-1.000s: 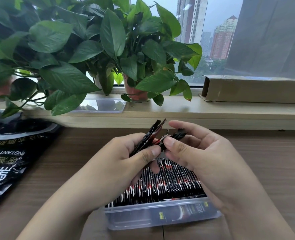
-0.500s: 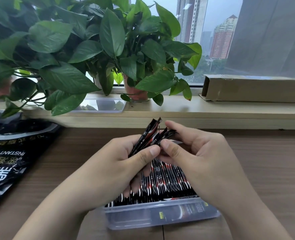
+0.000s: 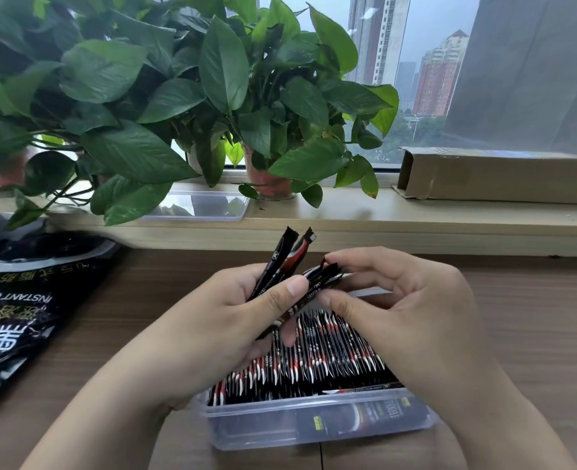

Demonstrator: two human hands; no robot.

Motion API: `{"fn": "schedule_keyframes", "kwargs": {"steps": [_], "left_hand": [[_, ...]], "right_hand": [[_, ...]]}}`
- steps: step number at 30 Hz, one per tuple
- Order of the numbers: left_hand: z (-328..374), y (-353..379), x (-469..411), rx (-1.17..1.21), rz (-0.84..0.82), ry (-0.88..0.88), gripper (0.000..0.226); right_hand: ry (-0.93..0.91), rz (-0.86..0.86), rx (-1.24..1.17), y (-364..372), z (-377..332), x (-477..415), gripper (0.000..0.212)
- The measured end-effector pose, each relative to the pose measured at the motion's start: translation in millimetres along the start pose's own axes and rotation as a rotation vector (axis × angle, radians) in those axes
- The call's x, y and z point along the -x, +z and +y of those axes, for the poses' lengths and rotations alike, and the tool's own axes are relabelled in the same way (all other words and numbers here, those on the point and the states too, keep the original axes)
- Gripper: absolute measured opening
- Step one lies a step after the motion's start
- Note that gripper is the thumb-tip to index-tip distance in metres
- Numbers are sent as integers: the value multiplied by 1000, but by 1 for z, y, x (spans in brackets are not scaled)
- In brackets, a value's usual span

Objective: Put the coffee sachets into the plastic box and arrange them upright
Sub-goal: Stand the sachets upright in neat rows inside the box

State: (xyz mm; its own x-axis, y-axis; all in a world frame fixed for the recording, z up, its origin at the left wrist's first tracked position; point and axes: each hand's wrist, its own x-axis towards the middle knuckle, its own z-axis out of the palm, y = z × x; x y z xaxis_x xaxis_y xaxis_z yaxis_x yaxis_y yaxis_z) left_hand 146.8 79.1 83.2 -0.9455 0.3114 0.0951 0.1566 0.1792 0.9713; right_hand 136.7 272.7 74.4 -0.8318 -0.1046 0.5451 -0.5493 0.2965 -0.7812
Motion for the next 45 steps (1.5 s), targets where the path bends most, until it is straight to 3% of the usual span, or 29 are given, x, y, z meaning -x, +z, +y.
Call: {"fn": "schedule_keyframes", "kwargs": {"steps": [7, 13, 17, 21, 26, 29, 33, 38, 45], "left_hand": [[-1, -1, -1, -40, 72, 11, 25], [0, 0, -1, -37, 67, 5, 21], [-1, 2, 0, -62, 64, -5, 18], [-4, 2, -4, -11, 154, -18, 30], [-8, -6, -6, -209, 405, 88, 33], [-9, -13, -3, -304, 444, 141, 41], [-12, -19, 3, -377, 346, 172, 54], [-4, -1, 18, -745, 51, 184, 29], [9, -4, 4, -962, -210, 71, 36]], "right_hand": [[-177, 39, 258, -1, -1, -1, 25], [-347, -95, 317, -4, 4, -3, 29], [-390, -98, 328, -6, 5, -4, 21], [-344, -143, 297, -12, 5, -4, 16], [-165, -279, 237, -36, 2, -4, 20], [-80, -289, 193, -54, 1, -5, 21], [18, -184, 180, -67, 7, -7, 17], [69, -122, 286, -68, 22, -12, 16], [107, -97, 356, -72, 34, -15, 15]]}}
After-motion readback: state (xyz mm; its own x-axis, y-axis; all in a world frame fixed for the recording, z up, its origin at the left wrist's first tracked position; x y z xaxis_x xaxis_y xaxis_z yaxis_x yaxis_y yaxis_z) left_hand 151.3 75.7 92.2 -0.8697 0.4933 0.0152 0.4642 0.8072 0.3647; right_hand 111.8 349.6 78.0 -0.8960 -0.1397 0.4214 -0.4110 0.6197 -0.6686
